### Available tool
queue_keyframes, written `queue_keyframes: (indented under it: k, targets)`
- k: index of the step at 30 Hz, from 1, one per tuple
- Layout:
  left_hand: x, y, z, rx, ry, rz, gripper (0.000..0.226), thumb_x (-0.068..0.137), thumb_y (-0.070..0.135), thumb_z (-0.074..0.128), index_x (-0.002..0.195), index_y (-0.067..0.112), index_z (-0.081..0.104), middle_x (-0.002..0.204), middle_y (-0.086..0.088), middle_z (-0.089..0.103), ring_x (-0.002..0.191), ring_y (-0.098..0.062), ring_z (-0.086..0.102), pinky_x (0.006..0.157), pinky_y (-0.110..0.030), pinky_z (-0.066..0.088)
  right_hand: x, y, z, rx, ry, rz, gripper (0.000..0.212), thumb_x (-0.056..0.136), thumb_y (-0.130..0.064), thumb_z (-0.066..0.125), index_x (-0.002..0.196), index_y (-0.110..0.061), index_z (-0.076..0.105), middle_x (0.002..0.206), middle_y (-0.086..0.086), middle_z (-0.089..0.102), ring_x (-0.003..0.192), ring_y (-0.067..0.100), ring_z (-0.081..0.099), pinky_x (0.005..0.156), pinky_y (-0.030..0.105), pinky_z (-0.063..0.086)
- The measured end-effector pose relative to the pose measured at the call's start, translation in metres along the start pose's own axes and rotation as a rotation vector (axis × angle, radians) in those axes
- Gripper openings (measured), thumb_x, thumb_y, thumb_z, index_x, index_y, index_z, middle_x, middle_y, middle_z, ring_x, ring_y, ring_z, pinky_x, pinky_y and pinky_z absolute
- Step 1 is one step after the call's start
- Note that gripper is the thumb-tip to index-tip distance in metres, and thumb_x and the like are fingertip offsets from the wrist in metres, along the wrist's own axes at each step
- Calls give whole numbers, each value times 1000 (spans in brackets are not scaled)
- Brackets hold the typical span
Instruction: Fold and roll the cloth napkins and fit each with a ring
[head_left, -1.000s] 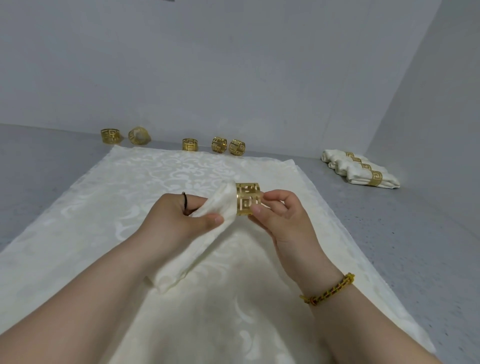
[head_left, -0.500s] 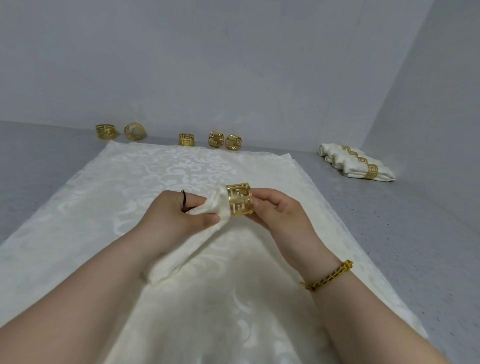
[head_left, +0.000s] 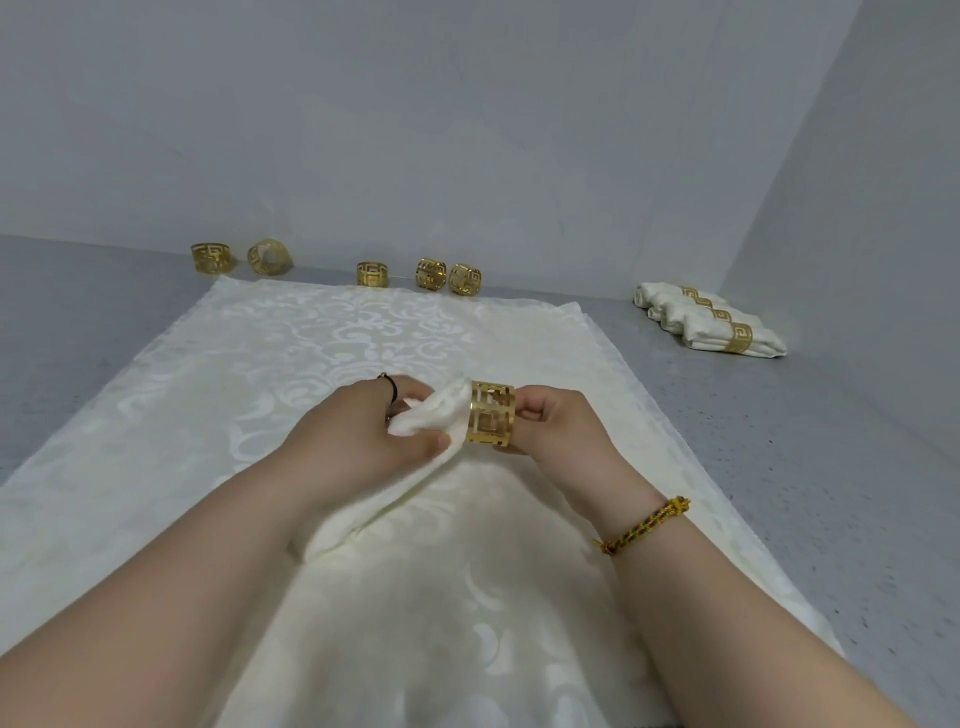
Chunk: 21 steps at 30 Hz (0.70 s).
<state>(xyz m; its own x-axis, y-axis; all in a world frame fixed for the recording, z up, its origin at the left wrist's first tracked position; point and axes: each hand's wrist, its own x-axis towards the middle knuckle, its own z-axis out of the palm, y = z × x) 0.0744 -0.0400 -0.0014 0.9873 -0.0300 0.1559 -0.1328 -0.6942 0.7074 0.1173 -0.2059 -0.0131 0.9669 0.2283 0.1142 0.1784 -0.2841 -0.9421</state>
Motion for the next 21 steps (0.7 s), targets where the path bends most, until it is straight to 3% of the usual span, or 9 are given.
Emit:
queue_keyframes:
  k: [2,3,5,7,8,10,14,17,21]
  targets:
    - [-3,7,3,182,-19,14,71,71,49,67,131,45,28,108,23,50,98,-7,54,71,-18,38,-1,1,2,-10,4,-16,7,78,8,55,78,10,63,74,15,59,73,21,52,73,37,44]
    - [-4,13,6,296,-18,67,89,69,55,66,137,49,9,124,22,44,108,-8,52,75,-19,36,-1,1,3,-14,-7,-25,8,78,9,54,78,11,62,72,15,58,70,20,52,71,34,43]
    - [-5,22,17,441,17,191,95,71,61,60,136,51,-7,138,20,33,113,-7,50,76,-20,38,-5,-1,5,-6,-47,-35,14,77,9,54,66,4,62,64,9,58,60,10,54,62,22,43]
    - [-1,20,23,448,77,234,76,76,57,58,139,46,17,135,20,37,109,-7,53,79,-21,41,-9,-5,6,5,-69,-48,29,77,11,53,56,-10,57,60,-1,56,46,-3,50,49,9,39]
    - [1,18,24,411,95,221,63,77,55,59,133,44,33,131,20,41,106,-7,54,78,-21,41,-10,-5,7,15,-76,-49,31,77,11,53,56,-11,55,62,-4,56,44,-5,50,45,7,38]
    - [3,15,24,351,117,192,47,75,52,63,117,41,48,123,20,48,101,-7,55,75,-20,40,-10,-6,8,52,-78,-58,33,77,14,51,54,-11,52,66,-7,57,48,-7,53,47,5,39]
    - [4,15,18,327,140,185,45,72,51,67,113,39,52,115,22,51,101,-6,54,66,-18,36,-10,-8,9,111,-112,-79,35,79,14,51,54,-11,51,85,-7,62,71,1,58,61,9,45]
    - [0,20,9,254,170,152,42,69,49,70,106,37,56,96,21,49,93,-7,53,65,-15,35,-11,-12,4,165,-102,-120,30,79,7,60,56,-11,54,94,-9,61,85,1,58,77,12,44]
    - [-6,23,2,138,171,99,40,66,43,73,103,32,60,90,12,59,88,-10,55,76,-29,43,-16,-13,-5,218,-65,-145,22,70,-6,68,52,-14,58,90,-12,66,82,-1,62,73,15,47]
